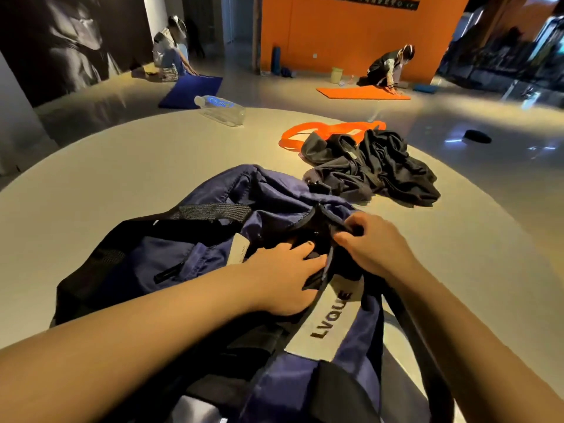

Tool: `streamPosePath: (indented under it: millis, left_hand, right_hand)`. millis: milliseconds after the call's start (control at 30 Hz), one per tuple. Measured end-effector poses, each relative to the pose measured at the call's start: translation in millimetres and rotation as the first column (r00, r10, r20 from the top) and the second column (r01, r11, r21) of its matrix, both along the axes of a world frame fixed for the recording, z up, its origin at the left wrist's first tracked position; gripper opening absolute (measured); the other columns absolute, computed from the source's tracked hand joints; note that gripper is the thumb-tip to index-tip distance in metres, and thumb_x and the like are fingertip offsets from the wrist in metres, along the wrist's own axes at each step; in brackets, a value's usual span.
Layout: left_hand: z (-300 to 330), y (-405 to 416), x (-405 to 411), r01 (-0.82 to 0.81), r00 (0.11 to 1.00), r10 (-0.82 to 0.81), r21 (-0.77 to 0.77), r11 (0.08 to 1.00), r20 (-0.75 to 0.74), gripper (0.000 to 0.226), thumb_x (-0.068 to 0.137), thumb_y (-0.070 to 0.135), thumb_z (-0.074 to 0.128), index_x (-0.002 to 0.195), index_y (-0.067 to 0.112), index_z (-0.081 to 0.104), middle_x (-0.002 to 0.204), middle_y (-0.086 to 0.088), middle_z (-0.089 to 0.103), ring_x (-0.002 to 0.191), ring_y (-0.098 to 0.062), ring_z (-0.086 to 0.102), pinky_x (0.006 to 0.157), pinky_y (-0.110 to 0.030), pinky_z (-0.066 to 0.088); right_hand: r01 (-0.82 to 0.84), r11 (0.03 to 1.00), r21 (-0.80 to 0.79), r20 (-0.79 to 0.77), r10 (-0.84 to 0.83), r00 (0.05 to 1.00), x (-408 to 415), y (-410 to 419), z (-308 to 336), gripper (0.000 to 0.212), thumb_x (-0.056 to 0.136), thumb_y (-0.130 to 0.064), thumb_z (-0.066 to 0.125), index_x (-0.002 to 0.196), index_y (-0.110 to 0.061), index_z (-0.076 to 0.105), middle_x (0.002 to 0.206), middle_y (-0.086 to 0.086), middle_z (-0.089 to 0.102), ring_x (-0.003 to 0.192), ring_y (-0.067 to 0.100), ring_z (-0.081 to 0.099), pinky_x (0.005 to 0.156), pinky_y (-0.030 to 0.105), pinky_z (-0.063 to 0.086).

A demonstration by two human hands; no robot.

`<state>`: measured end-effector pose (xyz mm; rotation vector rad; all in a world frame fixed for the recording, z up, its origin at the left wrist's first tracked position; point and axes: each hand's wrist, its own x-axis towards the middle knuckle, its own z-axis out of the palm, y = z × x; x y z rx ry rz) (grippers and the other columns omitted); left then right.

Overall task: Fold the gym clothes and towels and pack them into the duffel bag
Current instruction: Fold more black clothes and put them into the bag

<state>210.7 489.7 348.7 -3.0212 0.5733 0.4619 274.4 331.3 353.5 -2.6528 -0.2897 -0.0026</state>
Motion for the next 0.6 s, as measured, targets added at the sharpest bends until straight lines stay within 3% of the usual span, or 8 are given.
streamPosePath:
  millis: [100,167,233,300,367,467,533,600]
  left_hand:
    - [17.7,22.7,-15.8,0.147,0.888,-0.084,-0.106,0.983,0.453,0.036,0.094,0.035,0.045,0.126,0.023,0.056,0.127,0.000,0.057,0.116,-0.023,0.055,0.089,-0.041,0.050]
    - [25.8,41.3,-20.2,0.121,0.741,-0.076,-0.021,0.992,0.667,0.038,0.078,0.035,0.067,0.114,0.023,0.066,0.134,-0.011,0.053,0.121,-0.034,0.052,0.094,-0.052,0.046]
    - [33.2,59.7,-16.6,-0.203,0.861,0.162,0.034,0.979,0.482,0.068,0.076,0.048,0.070,0.138,0.039,0.043,0.160,-0.009,0.004,0.143,-0.039,0.016,0.105,-0.066,0.025]
    - [38.0,78.1,-6.3,-0.441,0.880,0.437,-0.022,0.897,0.187,0.081,0.081,0.053,0.064,0.146,0.051,0.016,0.158,-0.003,-0.016,0.142,-0.039,0.015,0.110,-0.055,0.029]
    - [45.0,93.9,6.1,-0.465,0.857,0.483,-0.133,0.875,0.181,0.078,0.082,0.044,0.062,0.145,0.052,0.017,0.153,-0.011,0.015,0.127,-0.039,0.041,0.099,-0.041,0.040]
    - [59.6,110.2,17.0,-0.484,0.851,0.505,-0.156,0.861,0.146,0.077,0.084,0.030,0.064,0.147,0.045,0.022,0.146,-0.007,0.042,0.126,-0.032,0.045,0.097,-0.034,0.039]
    - [65.0,118.2,20.8,-0.520,0.839,0.543,-0.239,0.820,0.036,0.079,0.084,0.020,0.068,0.148,0.040,0.027,0.151,-0.001,0.038,0.131,-0.027,0.041,0.099,-0.030,0.037]
    - [69.7,125.3,21.0,-0.528,0.834,0.550,-0.336,0.780,-0.036,0.079,0.082,0.013,0.070,0.146,0.038,0.032,0.151,0.001,0.037,0.130,-0.024,0.042,0.096,-0.028,0.036]
  right_hand:
    - [0.028,0.997,-0.068,0.034,-0.025,0.999,-5.9,3.5,-27.7,0.025,0.094,-0.045,0.050,0.108,-0.025,0.052,0.103,0.007,0.059,0.082,0.022,0.050,0.066,0.029,0.038]
    - [0.051,0.997,-0.063,0.020,-0.050,0.999,-5.6,3.9,-35.3,0.037,0.094,-0.051,0.047,0.120,-0.026,0.051,0.110,0.006,0.059,0.089,0.023,0.054,0.069,0.030,0.042]
    - [0.060,0.994,-0.091,-0.010,-0.061,0.998,-6.0,1.9,-29.7,0.044,0.092,-0.056,0.046,0.124,-0.027,0.049,0.116,0.006,0.057,0.095,0.023,0.056,0.074,0.032,0.047]
    - [0.053,0.984,-0.169,-0.035,-0.060,0.998,-12.2,0.8,-13.5,0.046,0.090,-0.061,0.046,0.120,-0.026,0.046,0.122,0.008,0.051,0.098,0.025,0.055,0.078,0.034,0.049]
    - [0.076,0.949,-0.305,0.112,-0.044,0.993,-30.2,1.6,5.7,0.045,0.089,-0.060,0.048,0.117,-0.024,0.045,0.132,0.010,0.042,0.106,0.029,0.052,0.083,0.039,0.049]
    - [-0.035,0.958,-0.284,0.522,0.185,0.833,-66.8,21.4,23.5,0.025,0.088,-0.035,0.062,0.102,-0.015,0.056,0.123,0.014,0.052,0.103,0.035,0.053,0.071,0.038,0.043]
    - [-0.270,0.929,-0.253,0.412,0.356,0.839,-78.2,50.0,24.3,0.023,0.095,-0.032,0.050,0.110,-0.015,0.055,0.118,0.010,0.053,0.105,0.033,0.050,0.073,0.037,0.040]
    - [-0.390,0.901,-0.190,0.060,0.407,0.912,-74.0,82.1,15.6,0.047,0.100,-0.046,0.032,0.137,-0.018,0.039,0.140,0.011,0.039,0.128,0.034,0.035,0.098,0.042,0.037]
